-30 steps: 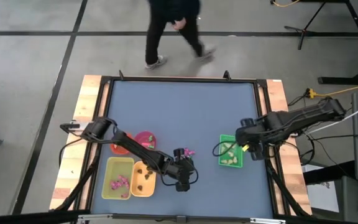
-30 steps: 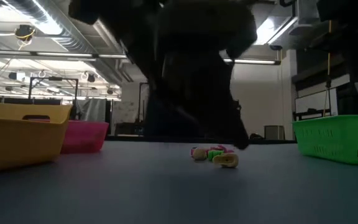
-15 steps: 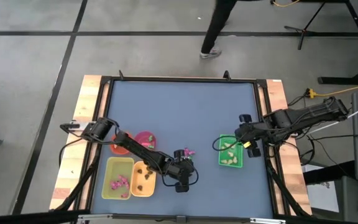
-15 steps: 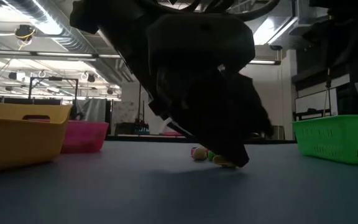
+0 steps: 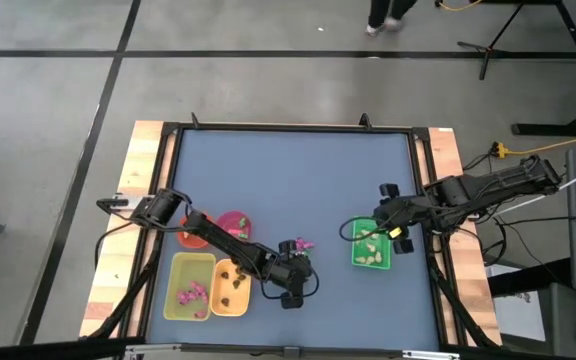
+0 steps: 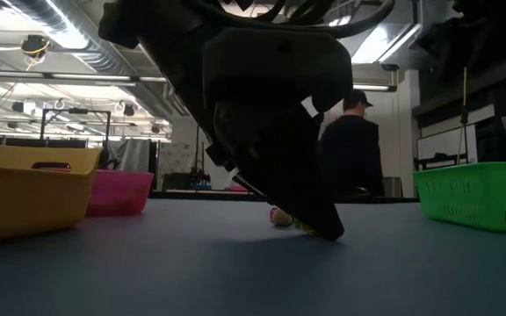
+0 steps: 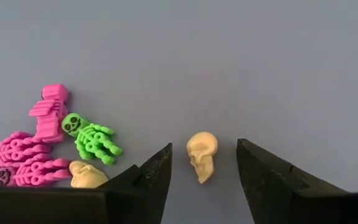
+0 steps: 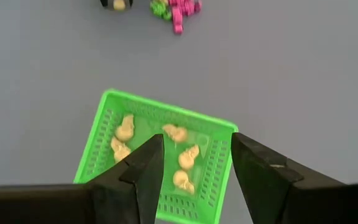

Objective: Sort Halloween decoration
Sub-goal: Put the white skull toy into the orange bowl

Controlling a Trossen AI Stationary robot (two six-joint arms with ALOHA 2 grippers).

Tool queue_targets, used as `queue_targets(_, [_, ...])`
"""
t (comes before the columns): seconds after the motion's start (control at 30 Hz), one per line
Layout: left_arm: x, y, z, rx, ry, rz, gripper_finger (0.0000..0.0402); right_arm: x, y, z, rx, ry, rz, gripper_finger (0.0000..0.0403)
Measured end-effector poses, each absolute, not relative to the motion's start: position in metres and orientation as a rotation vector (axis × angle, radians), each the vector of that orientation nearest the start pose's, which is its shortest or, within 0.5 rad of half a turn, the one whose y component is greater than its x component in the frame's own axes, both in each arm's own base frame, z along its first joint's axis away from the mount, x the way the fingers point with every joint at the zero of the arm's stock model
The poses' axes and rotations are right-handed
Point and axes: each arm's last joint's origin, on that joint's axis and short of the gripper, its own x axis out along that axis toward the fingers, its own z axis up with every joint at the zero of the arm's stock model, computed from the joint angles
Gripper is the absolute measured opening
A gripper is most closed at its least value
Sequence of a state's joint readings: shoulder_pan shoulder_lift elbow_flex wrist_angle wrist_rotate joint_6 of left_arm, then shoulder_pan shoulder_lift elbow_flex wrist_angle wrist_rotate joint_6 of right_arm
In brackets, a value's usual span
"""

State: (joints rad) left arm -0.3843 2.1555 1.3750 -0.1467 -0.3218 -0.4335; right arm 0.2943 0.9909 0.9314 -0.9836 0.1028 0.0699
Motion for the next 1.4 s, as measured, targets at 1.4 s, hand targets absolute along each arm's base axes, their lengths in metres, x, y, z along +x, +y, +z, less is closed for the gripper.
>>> queue_targets(1.4, [0.402,-0.154,0.155,-0.076,0.844,0.1,0.0038,0.18,0.052,0.297,-0.155,0.835,0.176,0.0186])
